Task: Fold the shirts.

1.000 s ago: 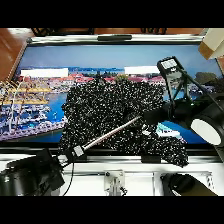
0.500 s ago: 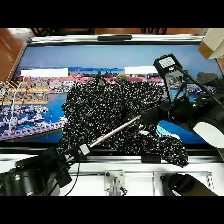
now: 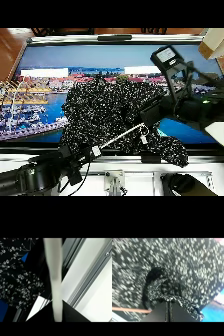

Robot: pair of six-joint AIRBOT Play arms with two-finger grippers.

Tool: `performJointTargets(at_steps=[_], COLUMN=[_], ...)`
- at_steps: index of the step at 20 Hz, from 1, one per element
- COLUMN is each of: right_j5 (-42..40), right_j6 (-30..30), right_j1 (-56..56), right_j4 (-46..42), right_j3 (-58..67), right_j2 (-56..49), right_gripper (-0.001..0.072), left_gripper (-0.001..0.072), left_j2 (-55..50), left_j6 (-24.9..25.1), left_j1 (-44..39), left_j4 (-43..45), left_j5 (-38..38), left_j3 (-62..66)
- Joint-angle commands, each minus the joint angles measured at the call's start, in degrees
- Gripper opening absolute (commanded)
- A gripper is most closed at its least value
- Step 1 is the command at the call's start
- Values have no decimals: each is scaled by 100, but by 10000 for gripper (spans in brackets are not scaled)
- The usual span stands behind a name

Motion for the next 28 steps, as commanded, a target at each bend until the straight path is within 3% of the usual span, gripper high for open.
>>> performJointTargets(at_steps=[1, 5, 13, 17, 22, 28], right_j5=[-17, 114, 345, 468, 240, -52], right_j6=[-146, -177, -157, -129, -131, -131], right_j1=[4, 4, 4, 4, 4, 4], right_j4=[251, 763, 802, 1023, 1163, 1624], right_j3=[382, 533, 535, 533, 533, 533], right_j2=[4, 4, 4, 4, 2, 2], right_gripper=[58, 58, 59, 59, 58, 58], left_gripper=[45, 46, 46, 46, 46, 46], left_j2=[-278, -732, -986, -1008, -1272, -1403], left_j6=[136, 184, 140, 533, 1475, 1556], left_j1=[177, 195, 680, 1491, 1989, 1963], left_j4=[-452, -907, -1639, -1644, -1646, -1659], left_j5=[804, 1545, 1659, 1580, 1078, 1137], left_j3=[7, 9, 175, 527, 673, 682])
